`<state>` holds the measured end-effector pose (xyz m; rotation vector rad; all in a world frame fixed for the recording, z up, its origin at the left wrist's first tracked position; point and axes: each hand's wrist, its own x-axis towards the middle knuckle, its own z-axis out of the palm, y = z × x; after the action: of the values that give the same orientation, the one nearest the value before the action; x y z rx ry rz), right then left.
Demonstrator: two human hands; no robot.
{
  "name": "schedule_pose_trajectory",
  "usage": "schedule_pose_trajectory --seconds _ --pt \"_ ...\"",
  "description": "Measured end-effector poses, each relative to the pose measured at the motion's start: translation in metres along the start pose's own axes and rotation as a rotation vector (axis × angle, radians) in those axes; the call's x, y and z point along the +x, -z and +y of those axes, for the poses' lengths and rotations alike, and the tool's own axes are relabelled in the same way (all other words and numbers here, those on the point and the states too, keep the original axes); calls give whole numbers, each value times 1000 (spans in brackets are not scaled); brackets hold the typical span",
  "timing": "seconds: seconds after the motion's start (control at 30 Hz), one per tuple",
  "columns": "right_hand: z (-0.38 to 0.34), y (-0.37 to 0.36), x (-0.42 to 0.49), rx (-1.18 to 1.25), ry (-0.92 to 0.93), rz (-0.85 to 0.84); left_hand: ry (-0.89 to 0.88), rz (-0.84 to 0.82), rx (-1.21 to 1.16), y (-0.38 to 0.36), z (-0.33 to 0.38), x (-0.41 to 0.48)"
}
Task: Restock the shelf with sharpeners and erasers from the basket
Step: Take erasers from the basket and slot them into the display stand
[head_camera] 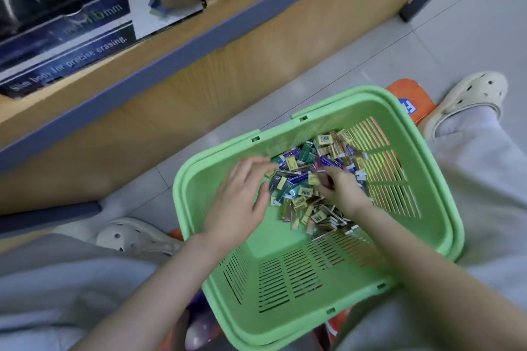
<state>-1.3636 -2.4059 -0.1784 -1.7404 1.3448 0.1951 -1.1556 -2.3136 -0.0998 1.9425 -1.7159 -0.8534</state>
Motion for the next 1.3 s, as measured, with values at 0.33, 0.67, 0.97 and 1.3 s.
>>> schedule_pose_trajectory --seconds 0.33,0.67,0.97,1.3 --pt "-77 7 -53 302 166 -84 854 -135 -1436 -44 33 13" --pt "-40 19 -22 18 169 376 940 -96 -1365 -36 16 23" --pt "6 3 48 -221 -104 218 958 -37 -1325 -29 -6 22" --pt "1 -12 55 -141 -170 395 994 -74 -1310 -34 -2 22"
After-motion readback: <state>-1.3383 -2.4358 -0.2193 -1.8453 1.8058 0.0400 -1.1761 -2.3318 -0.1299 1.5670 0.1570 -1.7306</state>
